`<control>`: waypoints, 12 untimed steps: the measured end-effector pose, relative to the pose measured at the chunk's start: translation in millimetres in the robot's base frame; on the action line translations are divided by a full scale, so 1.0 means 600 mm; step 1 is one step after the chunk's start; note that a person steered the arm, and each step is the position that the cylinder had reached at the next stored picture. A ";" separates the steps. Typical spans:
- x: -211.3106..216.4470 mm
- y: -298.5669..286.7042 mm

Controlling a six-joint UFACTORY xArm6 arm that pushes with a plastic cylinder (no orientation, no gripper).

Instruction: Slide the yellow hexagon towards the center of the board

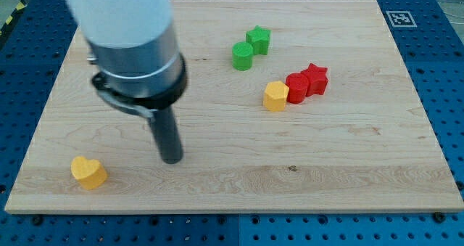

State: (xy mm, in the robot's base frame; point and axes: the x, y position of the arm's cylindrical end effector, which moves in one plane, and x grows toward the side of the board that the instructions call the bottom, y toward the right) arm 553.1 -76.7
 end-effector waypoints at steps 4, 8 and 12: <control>0.000 0.131; 0.023 0.308; 0.030 0.444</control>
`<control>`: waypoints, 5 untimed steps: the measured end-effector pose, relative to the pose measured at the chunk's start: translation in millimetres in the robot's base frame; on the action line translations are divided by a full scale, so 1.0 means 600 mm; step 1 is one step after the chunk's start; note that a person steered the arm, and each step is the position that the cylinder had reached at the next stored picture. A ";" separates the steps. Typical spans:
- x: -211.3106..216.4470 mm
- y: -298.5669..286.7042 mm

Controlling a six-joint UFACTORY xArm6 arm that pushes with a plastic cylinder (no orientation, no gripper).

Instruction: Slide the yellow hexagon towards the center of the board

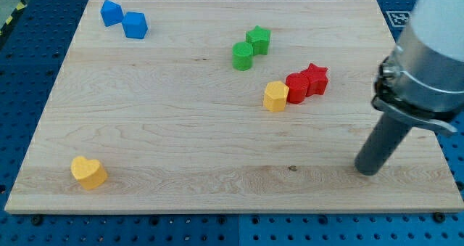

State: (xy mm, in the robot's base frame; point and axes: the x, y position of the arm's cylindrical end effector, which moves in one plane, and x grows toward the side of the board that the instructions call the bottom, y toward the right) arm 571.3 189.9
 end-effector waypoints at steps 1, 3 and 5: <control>-0.005 0.052; -0.154 -0.016; -0.154 -0.019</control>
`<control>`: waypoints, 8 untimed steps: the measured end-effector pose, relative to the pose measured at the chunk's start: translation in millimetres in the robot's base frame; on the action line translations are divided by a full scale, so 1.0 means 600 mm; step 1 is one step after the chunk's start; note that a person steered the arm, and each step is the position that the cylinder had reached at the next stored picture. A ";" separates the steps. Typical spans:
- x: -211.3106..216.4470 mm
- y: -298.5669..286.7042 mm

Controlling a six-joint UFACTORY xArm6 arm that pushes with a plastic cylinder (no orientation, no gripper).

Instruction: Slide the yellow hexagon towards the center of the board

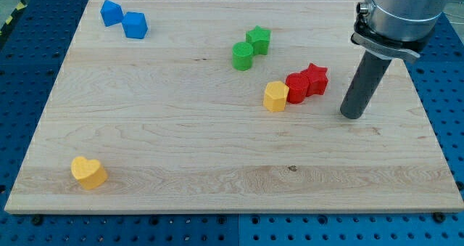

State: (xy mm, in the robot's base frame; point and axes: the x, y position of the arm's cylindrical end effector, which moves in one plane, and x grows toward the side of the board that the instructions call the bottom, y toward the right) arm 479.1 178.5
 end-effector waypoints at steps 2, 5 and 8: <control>-0.003 -0.035; -0.014 -0.086; -0.030 -0.199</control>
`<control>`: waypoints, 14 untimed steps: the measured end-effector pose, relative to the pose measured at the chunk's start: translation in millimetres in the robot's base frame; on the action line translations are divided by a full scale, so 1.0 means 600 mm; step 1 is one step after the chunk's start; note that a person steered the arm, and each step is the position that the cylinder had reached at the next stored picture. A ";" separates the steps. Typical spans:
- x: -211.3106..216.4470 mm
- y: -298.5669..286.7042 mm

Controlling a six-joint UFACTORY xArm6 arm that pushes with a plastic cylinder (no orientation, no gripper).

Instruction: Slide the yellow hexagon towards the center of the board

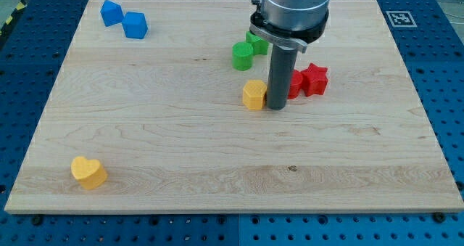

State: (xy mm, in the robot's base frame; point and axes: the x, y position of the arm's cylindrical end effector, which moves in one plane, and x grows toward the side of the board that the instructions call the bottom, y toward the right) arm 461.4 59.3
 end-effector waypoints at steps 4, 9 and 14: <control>-0.064 -0.043; -0.064 -0.078; -0.047 -0.007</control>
State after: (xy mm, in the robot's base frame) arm 433.4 55.0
